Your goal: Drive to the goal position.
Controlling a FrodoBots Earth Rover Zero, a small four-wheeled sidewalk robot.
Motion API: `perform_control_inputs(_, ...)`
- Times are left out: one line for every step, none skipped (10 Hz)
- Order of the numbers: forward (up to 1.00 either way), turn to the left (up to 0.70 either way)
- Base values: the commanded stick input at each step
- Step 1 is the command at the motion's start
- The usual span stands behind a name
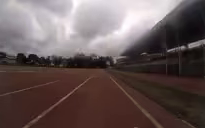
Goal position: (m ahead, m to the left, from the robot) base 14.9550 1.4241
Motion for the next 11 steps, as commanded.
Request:
perform_control_inputs(0.31, 0.0)
perform_control_inputs(0.31, 0.0)
perform_control_inputs(0.31, 0.0)
perform_control_inputs(0.31, 0.0)
perform_control_inputs(0.31, 0.0)
perform_control_inputs(0.31, 0.0)
perform_control_inputs(0.31, 0.0)
perform_control_inputs(0.31, 0.0)
perform_control_inputs(0.31, 0.0)
perform_control_inputs(0.31, 0.0)
perform_control_inputs(0.31, 0.0)
